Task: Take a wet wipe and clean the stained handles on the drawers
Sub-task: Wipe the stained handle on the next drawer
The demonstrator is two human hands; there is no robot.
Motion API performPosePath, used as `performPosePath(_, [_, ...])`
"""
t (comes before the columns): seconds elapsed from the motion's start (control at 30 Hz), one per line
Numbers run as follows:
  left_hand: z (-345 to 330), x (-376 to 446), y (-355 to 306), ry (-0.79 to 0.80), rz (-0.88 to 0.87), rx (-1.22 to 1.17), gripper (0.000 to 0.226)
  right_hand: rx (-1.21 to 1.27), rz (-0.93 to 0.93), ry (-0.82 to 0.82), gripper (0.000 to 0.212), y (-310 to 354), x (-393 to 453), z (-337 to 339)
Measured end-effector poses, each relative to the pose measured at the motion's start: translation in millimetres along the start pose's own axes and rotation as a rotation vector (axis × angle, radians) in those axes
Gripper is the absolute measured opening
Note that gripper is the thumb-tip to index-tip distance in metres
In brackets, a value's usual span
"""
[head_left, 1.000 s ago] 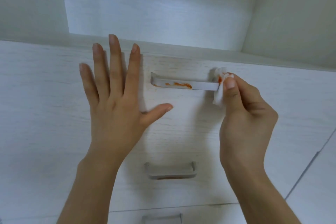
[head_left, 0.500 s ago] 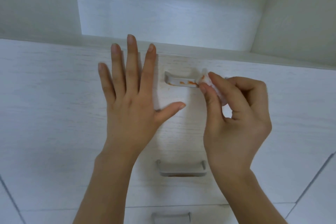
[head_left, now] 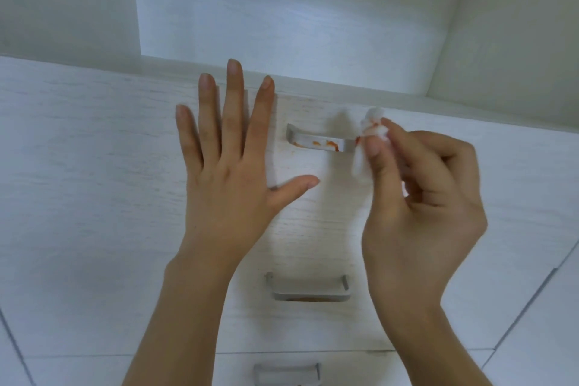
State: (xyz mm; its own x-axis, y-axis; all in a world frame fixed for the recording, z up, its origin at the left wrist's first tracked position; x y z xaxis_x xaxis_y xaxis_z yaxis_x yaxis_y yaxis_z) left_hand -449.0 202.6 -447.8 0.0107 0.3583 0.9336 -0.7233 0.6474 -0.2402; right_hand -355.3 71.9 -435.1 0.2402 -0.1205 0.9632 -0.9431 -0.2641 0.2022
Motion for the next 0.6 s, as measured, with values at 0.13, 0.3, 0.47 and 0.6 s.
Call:
performPosePath(0.13, [-1, 0, -1, -0.017, -0.003, -0.004, 0.103, -0.087, 0.113, 0.114, 0.014, 9, -2, -14])
performPosePath(0.3, [0, 0, 0, -0.028, -0.004, 0.002, 0.102, -0.057, 0.069, 0.057, 0.011, 8, -3, -16])
performPosePath(0.47, [2, 0, -1, -0.010, -0.002, -0.017, 0.101, -0.077, 0.077, 0.087, 0.010, 8, -2, -15])
performPosePath(0.6, [2, 0, 0, -0.015, 0.003, -0.021, 0.101, -0.079, 0.097, 0.098, 0.011, 10, -2, -15])
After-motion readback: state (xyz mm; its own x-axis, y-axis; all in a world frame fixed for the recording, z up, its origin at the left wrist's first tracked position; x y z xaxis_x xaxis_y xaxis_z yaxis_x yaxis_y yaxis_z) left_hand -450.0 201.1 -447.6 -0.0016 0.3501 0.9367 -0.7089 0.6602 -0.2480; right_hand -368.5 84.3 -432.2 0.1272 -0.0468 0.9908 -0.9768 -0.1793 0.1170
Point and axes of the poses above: each hand's wrist, its own x-axis towards the middle knuckle, its own z-axis out of the back of the hand, y = z × x, the point moved 4 cm from there along x, towards the middle knuckle, and after that the axes turned 12 degrees about z, right-handed, at the moved point
